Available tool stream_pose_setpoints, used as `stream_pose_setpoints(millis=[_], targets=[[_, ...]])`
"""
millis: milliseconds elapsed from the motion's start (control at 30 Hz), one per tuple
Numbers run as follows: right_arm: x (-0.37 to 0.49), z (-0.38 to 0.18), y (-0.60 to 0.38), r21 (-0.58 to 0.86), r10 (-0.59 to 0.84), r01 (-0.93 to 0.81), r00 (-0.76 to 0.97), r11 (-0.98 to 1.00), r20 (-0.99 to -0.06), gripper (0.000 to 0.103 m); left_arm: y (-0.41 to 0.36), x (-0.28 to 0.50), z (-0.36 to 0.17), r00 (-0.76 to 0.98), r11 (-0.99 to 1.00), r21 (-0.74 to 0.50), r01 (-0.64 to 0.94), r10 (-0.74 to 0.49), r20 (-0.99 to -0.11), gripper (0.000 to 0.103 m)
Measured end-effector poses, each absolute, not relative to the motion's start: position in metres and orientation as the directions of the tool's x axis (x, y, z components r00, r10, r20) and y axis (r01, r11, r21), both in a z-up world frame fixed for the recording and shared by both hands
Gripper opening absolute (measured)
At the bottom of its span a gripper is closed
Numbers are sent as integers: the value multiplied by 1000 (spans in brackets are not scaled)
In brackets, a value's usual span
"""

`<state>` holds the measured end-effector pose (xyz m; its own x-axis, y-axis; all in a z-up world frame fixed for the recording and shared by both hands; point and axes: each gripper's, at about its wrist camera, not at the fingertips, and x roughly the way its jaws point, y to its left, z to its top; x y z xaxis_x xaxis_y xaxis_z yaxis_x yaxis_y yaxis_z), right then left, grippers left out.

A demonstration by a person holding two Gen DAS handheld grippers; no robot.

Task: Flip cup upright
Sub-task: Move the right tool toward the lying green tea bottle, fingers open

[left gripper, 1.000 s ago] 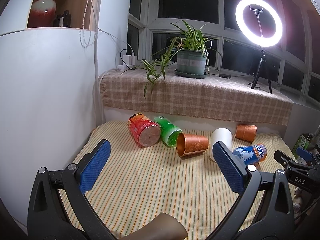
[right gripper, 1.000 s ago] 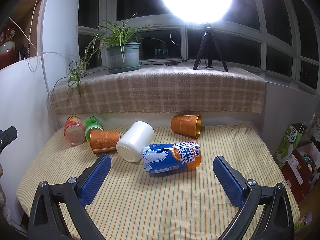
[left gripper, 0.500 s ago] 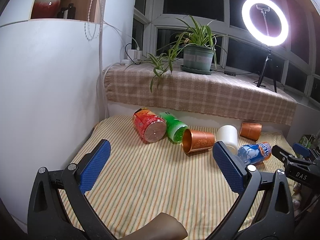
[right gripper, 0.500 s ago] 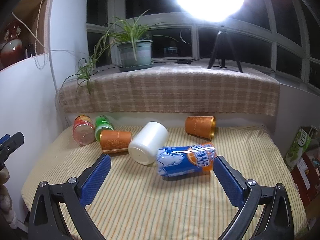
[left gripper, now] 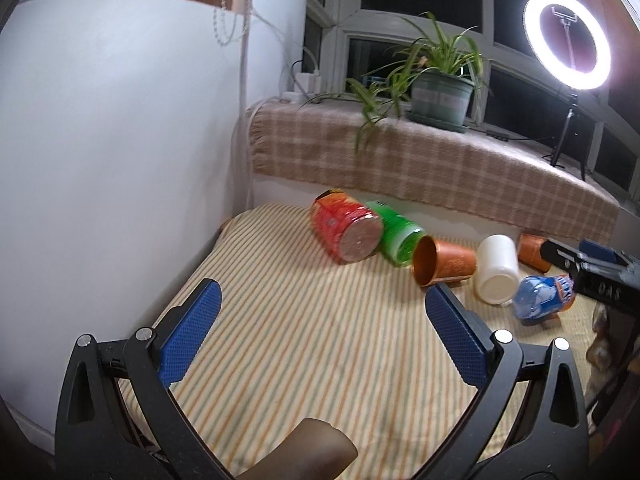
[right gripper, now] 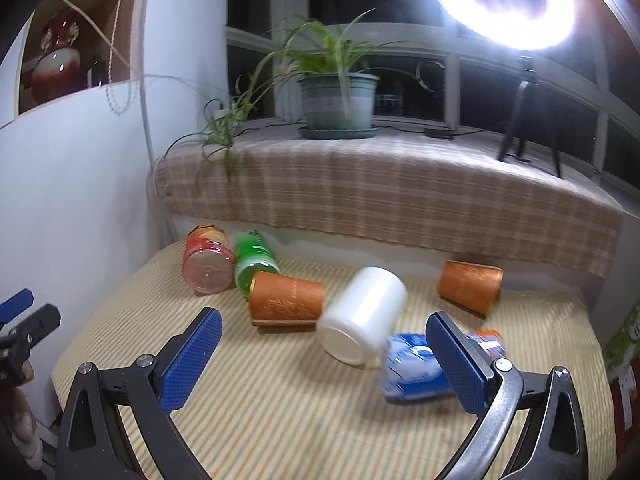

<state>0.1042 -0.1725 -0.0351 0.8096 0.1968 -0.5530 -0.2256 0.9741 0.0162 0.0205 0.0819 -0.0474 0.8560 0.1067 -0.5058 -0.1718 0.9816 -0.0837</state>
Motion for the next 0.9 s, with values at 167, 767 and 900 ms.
stream_pose_setpoints(millis=[167, 767, 900], targets=[[138, -37, -152, 16, 243, -291, 767, 957, -594, 103, 96, 21, -56, 840, 977, -85, -197, 124, -529, 103], [268, -83, -91, 117, 342, -433, 489, 894, -802, 90, 129, 15, -80, 795, 965, -95, -245, 143, -590, 103], [283, -91, -76, 91, 321, -458, 457, 885, -829, 90, 132, 13, -82, 790, 965, -88, -249, 149, -595, 103]])
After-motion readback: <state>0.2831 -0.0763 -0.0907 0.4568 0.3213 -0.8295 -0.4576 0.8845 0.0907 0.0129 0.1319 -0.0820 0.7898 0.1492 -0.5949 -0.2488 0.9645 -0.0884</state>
